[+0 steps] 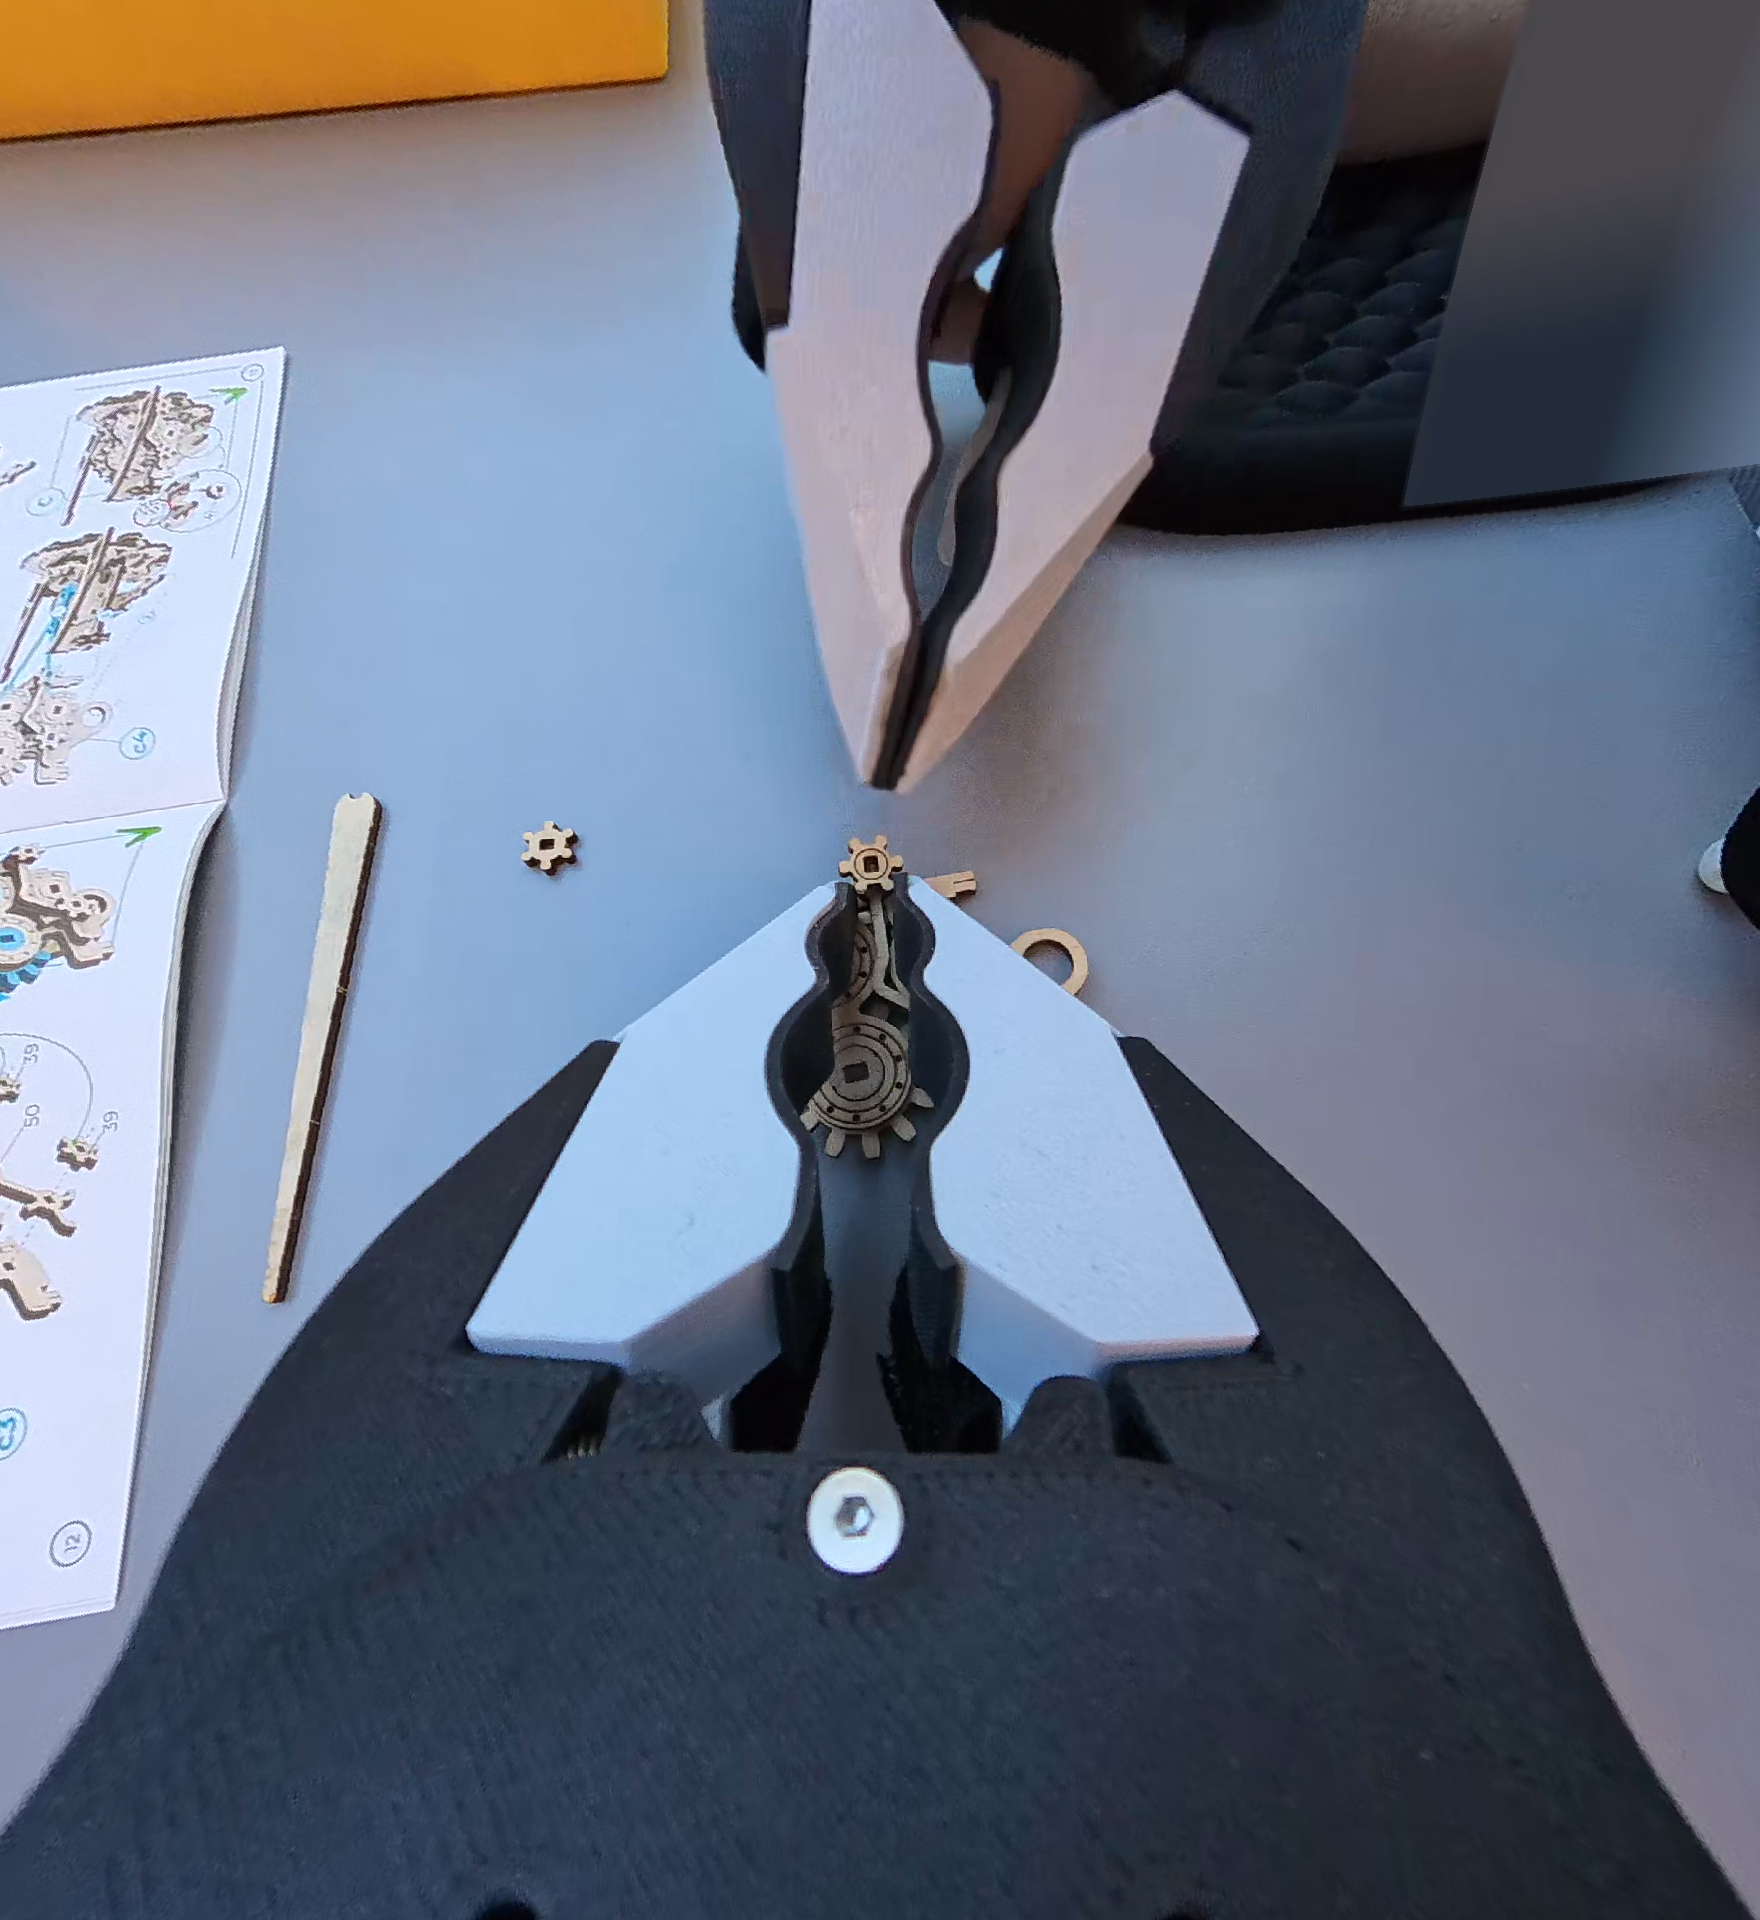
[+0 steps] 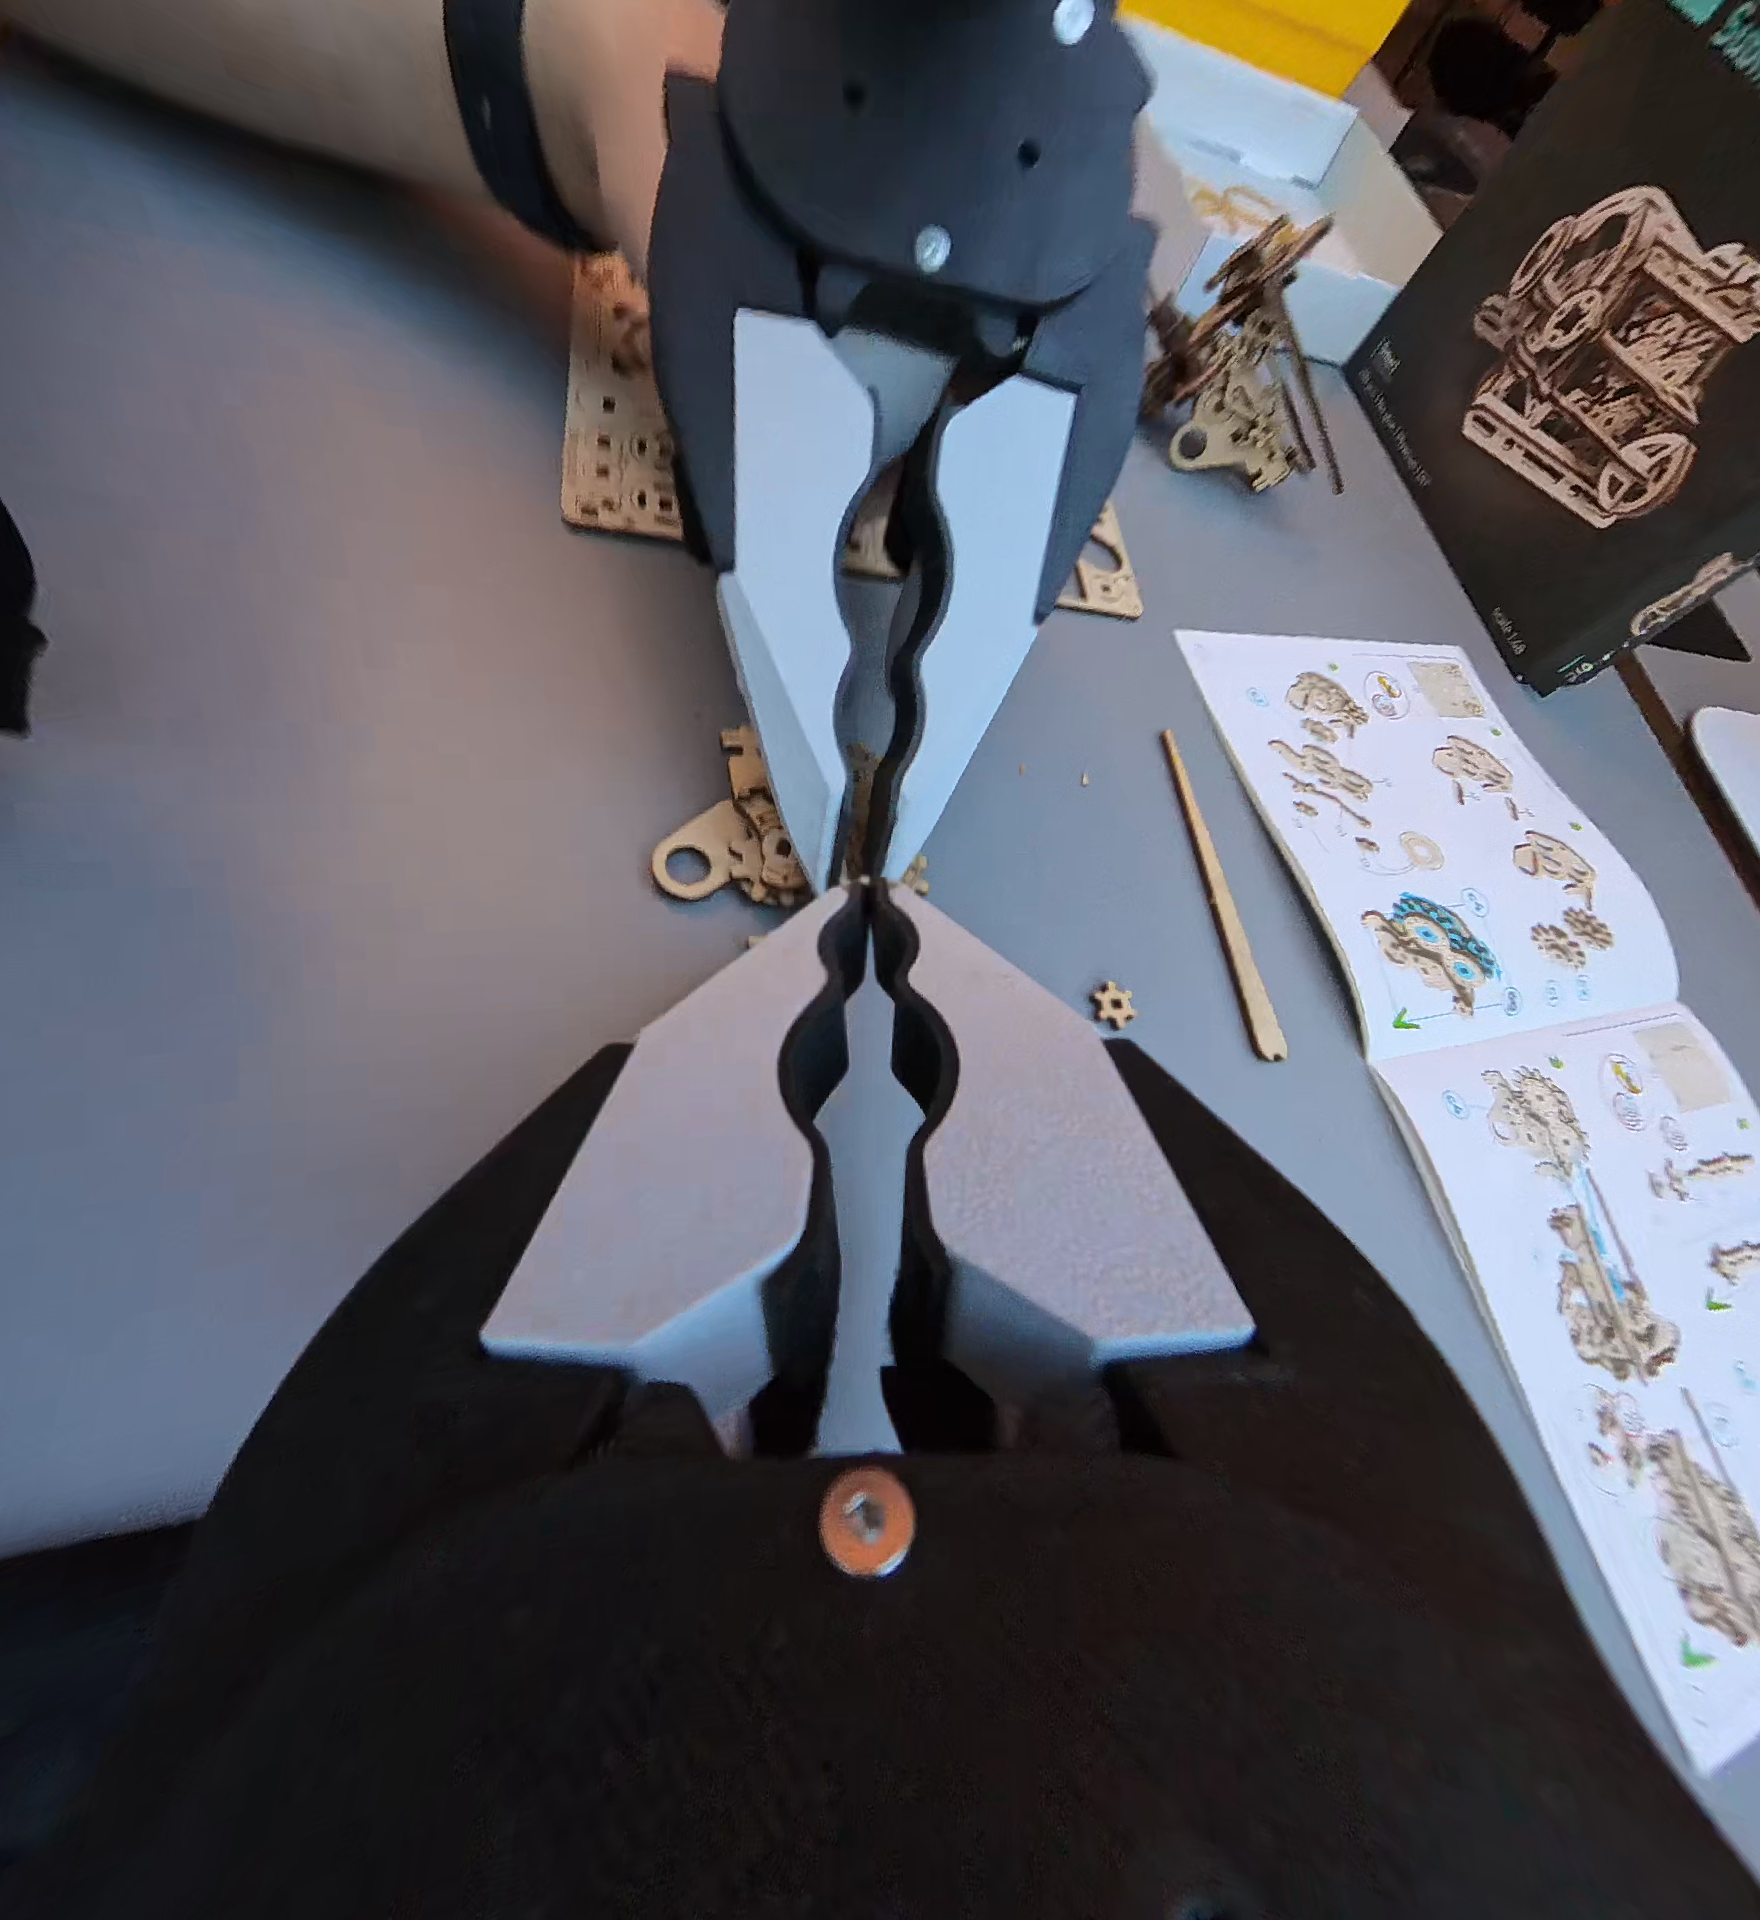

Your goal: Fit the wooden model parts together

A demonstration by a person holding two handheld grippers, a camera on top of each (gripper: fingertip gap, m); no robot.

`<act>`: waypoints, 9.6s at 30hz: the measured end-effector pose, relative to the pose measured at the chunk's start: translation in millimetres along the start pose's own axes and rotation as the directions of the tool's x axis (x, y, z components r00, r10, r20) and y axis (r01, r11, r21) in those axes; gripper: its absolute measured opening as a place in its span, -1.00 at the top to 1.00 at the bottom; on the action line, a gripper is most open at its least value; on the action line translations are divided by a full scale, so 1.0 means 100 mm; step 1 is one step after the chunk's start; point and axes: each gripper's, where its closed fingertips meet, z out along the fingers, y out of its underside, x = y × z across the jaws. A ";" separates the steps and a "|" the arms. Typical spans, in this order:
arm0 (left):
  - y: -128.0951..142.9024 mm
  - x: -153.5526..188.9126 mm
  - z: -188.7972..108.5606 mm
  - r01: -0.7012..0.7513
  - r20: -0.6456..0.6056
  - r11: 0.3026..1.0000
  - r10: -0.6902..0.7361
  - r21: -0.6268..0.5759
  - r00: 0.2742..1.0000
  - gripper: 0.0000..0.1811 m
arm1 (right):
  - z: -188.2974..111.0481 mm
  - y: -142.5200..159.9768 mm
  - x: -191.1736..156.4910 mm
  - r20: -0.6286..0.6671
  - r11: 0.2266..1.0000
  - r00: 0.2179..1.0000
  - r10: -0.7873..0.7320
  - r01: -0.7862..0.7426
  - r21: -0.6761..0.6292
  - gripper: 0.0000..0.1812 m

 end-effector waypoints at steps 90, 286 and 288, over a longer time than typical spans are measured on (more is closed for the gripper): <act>0.13 -0.12 -0.19 0.081 0.011 0.991 -0.080 -0.103 0.997 0.77 | 0.12 -0.01 0.09 0.047 0.971 0.969 0.241 -0.241 -0.007 0.86; -0.16 0.24 -0.12 0.740 -0.420 0.650 -0.728 -0.174 0.541 0.99 | 0.04 -0.08 -0.20 0.050 0.912 0.923 -0.382 0.386 -0.141 0.90; -0.16 0.22 -0.12 0.745 -0.416 0.645 -0.733 -0.172 0.538 1.00 | 0.04 -0.09 -0.18 0.040 0.909 0.921 -0.388 0.390 -0.147 0.89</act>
